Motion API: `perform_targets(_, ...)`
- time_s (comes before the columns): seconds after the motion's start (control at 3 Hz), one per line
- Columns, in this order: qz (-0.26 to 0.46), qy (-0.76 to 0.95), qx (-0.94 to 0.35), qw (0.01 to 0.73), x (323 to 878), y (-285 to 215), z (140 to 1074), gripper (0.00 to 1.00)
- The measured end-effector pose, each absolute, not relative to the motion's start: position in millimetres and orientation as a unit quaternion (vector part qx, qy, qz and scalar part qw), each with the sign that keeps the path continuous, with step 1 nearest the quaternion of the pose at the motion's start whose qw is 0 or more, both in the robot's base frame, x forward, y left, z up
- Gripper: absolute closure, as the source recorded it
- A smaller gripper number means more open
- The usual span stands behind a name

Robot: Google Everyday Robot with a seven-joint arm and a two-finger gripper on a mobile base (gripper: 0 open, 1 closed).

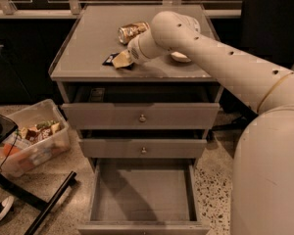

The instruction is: Place rxbar blueberry into bottom drawer

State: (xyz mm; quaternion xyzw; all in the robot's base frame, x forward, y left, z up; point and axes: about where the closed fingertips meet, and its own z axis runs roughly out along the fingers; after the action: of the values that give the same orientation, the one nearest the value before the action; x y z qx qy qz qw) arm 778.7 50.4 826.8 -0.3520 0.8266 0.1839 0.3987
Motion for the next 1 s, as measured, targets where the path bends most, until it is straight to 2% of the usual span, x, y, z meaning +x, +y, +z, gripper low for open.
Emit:
perform_targets(0.33, 0.169, 0.819, -0.334, 0.436, 758, 35, 865, 1.00)
perform_targets(1.0, 0.168, 0.792, -0.378, 0.449, 659, 10, 900, 1.00)
